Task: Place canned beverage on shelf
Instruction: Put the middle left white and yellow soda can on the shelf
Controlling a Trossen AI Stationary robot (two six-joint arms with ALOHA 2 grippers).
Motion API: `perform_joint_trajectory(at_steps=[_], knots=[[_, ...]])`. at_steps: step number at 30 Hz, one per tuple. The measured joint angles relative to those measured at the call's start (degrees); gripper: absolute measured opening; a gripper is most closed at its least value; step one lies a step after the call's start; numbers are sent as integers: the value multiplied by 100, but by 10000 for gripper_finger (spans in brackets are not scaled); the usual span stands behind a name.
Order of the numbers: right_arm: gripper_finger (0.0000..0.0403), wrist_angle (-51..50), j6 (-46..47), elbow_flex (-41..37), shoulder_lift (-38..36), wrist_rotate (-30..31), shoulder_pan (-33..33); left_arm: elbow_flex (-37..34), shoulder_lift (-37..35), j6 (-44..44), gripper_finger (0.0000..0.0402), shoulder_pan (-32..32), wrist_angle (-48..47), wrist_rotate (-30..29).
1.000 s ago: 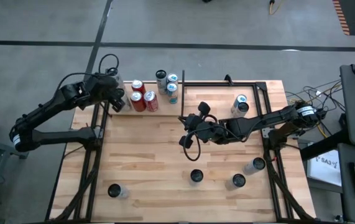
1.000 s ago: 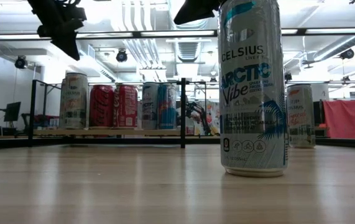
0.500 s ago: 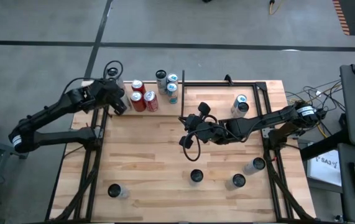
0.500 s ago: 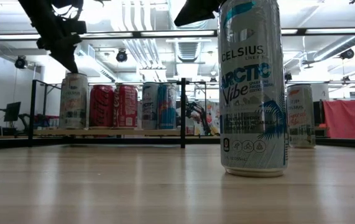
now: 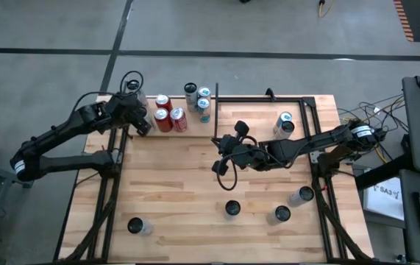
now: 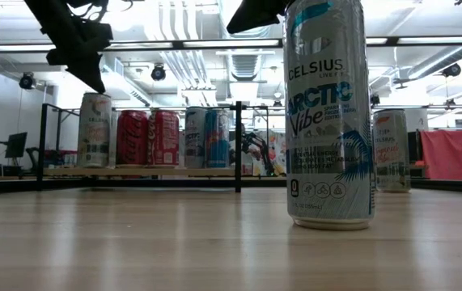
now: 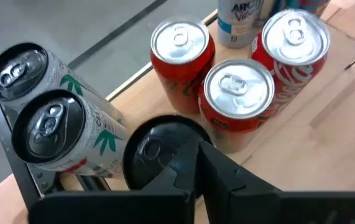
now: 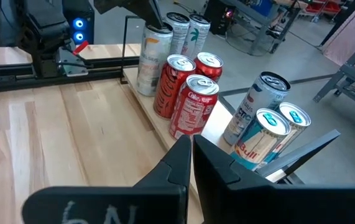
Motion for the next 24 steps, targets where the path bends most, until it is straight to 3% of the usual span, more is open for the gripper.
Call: perform_joint_trajectory(at_steps=[15,24], knots=[[9,60,-4,0,0,3,0,-10,205,482,0,2,258,-327],[9,56,-17,0,0,3,0,-3,422,983,0,-2,380,29]])
